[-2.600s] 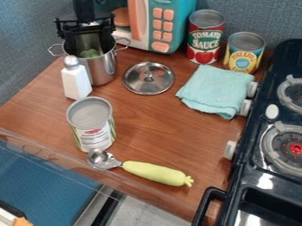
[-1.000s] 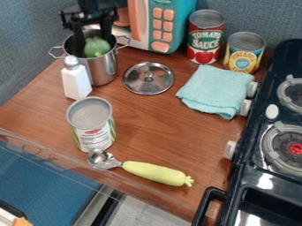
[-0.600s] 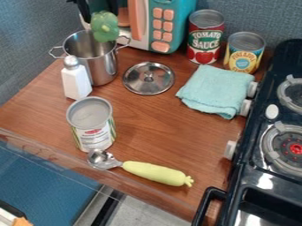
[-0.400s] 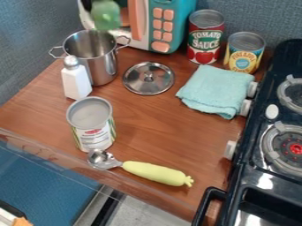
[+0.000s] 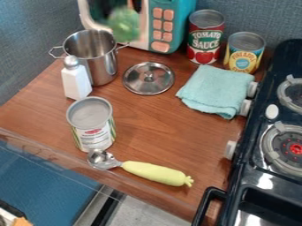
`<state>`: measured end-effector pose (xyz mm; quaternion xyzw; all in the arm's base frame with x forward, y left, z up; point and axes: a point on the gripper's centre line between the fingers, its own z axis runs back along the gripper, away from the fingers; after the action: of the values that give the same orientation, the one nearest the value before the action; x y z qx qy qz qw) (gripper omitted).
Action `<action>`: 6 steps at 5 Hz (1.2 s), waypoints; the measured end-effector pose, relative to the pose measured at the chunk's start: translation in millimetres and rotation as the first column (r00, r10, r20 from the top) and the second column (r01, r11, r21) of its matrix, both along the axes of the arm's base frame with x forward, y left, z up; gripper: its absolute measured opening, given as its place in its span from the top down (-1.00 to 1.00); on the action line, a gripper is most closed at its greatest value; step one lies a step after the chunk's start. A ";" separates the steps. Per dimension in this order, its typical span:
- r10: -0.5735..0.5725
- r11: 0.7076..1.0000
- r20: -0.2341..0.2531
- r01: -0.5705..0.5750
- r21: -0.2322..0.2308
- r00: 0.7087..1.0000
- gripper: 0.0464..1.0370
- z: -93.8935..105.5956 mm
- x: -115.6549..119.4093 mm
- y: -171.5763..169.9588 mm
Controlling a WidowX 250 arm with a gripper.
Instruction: Take the green pepper on the pot and put it on the table
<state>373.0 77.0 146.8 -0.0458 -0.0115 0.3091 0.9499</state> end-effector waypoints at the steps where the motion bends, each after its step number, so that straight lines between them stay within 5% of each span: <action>1: -0.081 0.997 -0.031 0.082 0.009 0.996 -0.36 -17.2 -14.6 -26.1; 2: -0.146 0.988 -0.066 0.149 0.038 0.987 -0.36 -37.1 -26.9 -43.4; 4: -0.211 0.955 -0.092 0.225 0.193 0.973 -0.36 -66.0 -36.6 -50.6; 6: -0.182 0.958 -0.078 0.194 0.210 0.980 -0.36 -75.6 -35.3 -48.9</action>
<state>337.7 28.1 71.2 0.0662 -0.0132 0.2155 0.9742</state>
